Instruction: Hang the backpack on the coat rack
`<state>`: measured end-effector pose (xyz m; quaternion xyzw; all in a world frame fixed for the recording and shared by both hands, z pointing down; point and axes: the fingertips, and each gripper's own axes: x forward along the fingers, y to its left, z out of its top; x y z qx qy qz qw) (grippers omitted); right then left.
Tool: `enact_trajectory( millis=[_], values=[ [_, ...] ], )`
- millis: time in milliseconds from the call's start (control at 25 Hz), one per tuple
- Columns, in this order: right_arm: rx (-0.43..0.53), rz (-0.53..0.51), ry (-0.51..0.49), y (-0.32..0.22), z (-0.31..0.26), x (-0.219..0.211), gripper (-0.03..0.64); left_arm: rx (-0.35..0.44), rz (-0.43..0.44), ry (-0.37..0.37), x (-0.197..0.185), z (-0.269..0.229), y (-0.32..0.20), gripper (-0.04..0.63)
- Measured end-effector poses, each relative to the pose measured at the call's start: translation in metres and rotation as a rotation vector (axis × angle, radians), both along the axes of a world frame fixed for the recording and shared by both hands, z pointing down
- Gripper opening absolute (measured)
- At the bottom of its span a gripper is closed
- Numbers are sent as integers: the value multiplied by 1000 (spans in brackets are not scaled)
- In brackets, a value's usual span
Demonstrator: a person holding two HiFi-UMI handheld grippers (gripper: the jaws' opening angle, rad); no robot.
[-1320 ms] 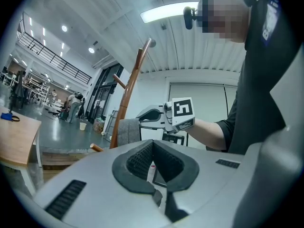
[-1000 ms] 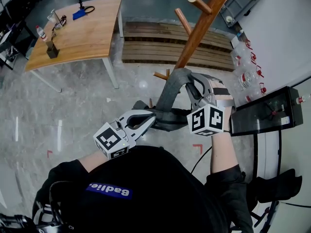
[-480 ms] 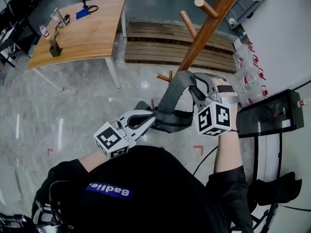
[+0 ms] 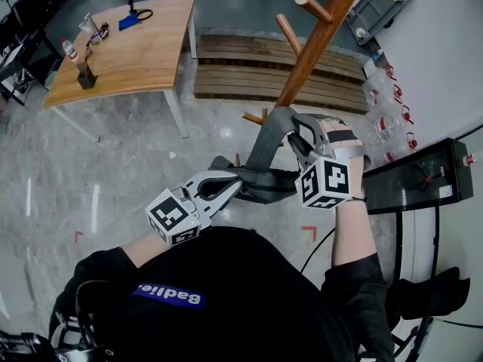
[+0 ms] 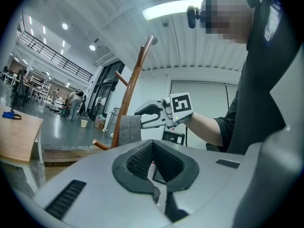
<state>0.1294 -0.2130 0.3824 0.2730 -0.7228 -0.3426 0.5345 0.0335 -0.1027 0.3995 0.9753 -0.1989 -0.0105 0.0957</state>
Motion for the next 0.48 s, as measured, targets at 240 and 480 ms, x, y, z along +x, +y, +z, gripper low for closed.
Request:
enact_trajectory(
  millis=[240, 480],
  values=[
    [-8, 40, -97, -1, 11, 1, 164, -6, 5, -5, 3, 2, 2, 9],
    [13, 94, -232, 2, 11, 4, 164, -21, 11, -10, 9, 4, 4, 9]
  ],
)
